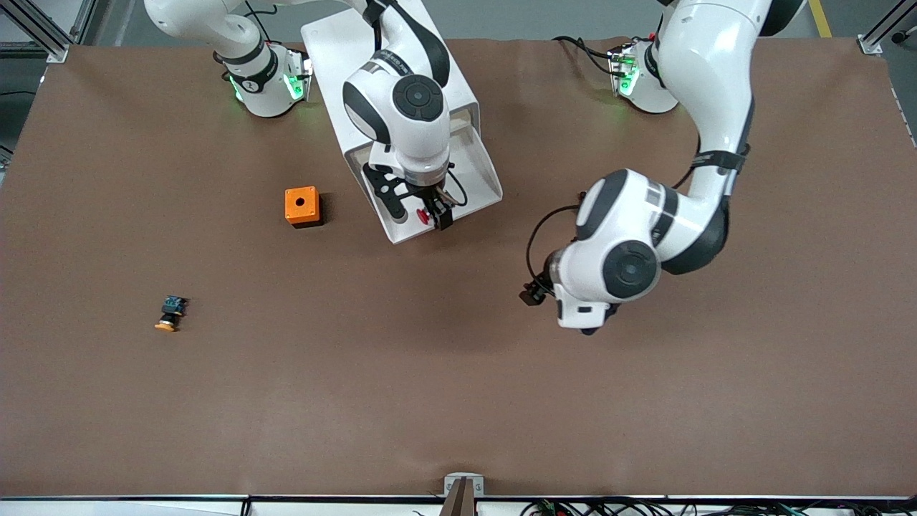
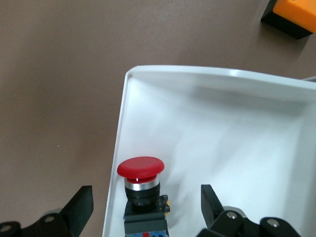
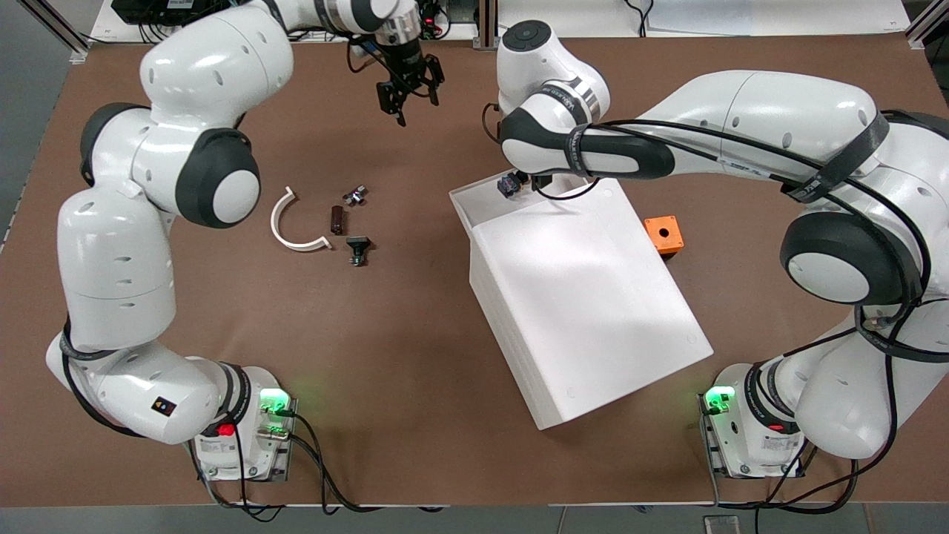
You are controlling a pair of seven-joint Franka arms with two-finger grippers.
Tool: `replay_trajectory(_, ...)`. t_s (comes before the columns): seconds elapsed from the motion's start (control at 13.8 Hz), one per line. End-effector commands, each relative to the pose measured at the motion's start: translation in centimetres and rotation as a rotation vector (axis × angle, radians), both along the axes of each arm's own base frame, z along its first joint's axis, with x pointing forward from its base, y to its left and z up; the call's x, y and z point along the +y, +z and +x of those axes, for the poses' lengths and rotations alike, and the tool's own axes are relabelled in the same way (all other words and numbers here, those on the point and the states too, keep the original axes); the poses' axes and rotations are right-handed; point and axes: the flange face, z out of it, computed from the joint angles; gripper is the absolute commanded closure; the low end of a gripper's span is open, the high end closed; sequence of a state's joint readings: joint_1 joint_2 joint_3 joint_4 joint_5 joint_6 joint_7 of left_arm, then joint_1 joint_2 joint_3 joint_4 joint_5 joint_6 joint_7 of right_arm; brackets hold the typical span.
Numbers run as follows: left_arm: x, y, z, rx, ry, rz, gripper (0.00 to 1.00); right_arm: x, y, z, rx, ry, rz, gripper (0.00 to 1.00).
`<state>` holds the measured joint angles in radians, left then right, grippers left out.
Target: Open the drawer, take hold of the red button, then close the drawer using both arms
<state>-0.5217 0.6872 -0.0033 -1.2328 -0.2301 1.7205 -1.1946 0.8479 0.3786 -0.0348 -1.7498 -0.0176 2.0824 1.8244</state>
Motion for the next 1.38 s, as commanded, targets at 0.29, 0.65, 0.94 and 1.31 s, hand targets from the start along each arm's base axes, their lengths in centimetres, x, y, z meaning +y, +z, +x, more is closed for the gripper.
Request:
replay_trajectory(0.29,-4.1,-2.6,-2.1,-0.099,-0.127,-0.072,0.00,0.8,-0.6,0.0,-0.021,-0.004,-0.004,0.84)
replay_trajectory(0.65,-5.5,-3.8,-3.5,-0.049,-0.109,-0.121,0.00,0.6,0.1,0.7,-0.025,0.009,-0.001,1.00)
replay_trajectory(0.94,-7.0,-4.7,-4.8,-0.015,-0.102,-0.144,0.00,-0.8,3.6,2.9,-0.004,0.061,-0.009,1.00)
replay_trajectory(1.31,-9.5,-5.5,-7.0,0.050,-0.076,-0.212,0.00,-11.3,8.3,8.7,0.076,0.348,-0.017,1.00)
